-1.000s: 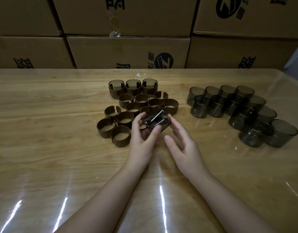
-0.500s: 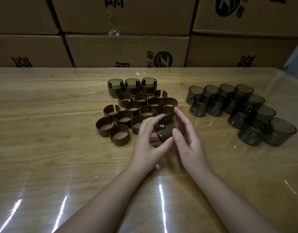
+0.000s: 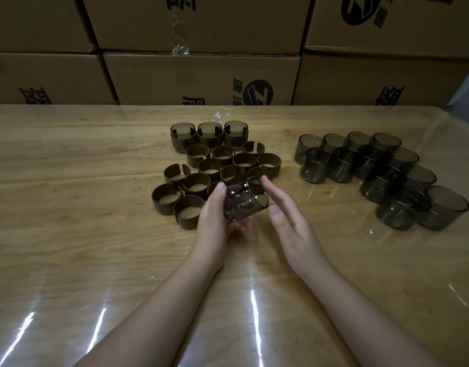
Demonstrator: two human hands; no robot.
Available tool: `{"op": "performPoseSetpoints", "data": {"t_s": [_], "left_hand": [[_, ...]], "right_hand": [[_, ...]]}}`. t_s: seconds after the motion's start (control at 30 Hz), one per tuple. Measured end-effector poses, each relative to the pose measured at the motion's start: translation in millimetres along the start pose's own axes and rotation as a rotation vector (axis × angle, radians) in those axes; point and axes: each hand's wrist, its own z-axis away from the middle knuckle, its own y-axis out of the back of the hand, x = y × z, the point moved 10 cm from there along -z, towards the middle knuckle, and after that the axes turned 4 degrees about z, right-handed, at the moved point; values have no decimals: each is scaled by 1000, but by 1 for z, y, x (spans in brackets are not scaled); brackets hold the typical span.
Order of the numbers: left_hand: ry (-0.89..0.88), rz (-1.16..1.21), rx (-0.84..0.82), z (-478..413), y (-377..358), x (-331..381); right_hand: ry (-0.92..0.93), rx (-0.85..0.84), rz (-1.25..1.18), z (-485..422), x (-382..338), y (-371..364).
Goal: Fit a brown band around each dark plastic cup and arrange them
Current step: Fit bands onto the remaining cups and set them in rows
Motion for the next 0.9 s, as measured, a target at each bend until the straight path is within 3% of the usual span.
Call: {"op": "performPoseSetpoints", "data": {"t_s": [0.37,0.7,0.9], "left_hand": [[-8,-48,-4,2,0,2],[-29,-273,-65,5,-10,3],[-29,-241,-130,6,-15,2]], "right_hand": [[49,15,187,3,-6,-1],[-87,57,-64,0,-4,10],[-121,93,-110,-1,2,16]]}}
